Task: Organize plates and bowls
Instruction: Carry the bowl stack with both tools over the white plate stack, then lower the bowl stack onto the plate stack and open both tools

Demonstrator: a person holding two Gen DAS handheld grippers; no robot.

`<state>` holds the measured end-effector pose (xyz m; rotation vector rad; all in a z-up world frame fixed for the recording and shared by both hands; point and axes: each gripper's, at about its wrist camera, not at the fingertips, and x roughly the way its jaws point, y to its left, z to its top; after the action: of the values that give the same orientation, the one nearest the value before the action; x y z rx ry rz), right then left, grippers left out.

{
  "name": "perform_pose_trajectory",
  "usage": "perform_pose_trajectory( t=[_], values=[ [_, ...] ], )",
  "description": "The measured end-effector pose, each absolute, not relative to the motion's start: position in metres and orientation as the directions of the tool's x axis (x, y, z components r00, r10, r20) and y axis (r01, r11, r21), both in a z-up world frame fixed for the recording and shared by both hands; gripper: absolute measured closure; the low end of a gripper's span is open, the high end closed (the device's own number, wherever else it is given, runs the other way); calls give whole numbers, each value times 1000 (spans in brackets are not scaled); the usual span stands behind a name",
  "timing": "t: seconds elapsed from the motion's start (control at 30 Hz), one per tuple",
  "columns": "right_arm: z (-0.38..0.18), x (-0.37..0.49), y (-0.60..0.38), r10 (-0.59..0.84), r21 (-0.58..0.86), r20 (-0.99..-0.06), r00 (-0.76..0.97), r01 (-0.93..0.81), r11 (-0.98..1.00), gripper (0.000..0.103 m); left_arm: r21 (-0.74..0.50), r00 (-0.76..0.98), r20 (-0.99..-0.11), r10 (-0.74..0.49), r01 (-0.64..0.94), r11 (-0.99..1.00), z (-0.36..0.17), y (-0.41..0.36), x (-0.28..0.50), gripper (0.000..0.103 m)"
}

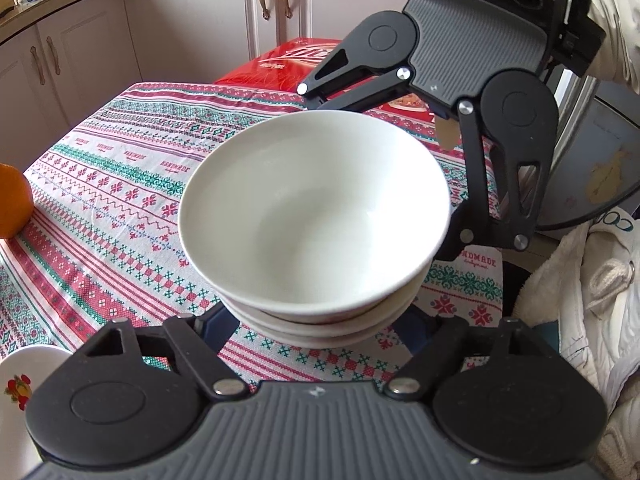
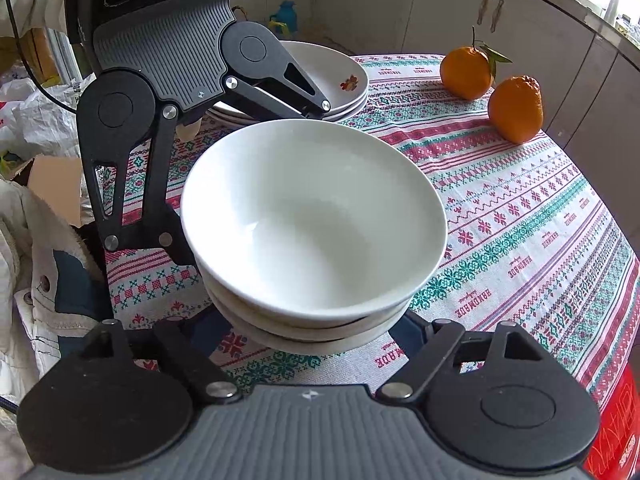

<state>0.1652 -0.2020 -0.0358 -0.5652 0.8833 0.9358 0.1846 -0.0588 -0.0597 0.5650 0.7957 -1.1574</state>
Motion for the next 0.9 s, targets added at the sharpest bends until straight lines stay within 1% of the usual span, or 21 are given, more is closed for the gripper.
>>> perform_pose_trajectory(
  t=[0.47, 0.63, 0.9],
  values=[
    [0, 163, -168, 471, -104, -818, 332, -889, 446, 15, 63, 290, -752, -591, 925, 374, -23, -20, 172, 21],
    [10, 168, -144, 487, -136, -803, 342, -902, 409, 15, 95, 340, -742, -577, 906, 412, -12, 3, 174, 21],
    [17, 201, -94, 521, -170, -789, 324, -931, 322, 15, 140, 435, -731, -526, 850, 508, -4, 51, 191, 21]
  ],
)
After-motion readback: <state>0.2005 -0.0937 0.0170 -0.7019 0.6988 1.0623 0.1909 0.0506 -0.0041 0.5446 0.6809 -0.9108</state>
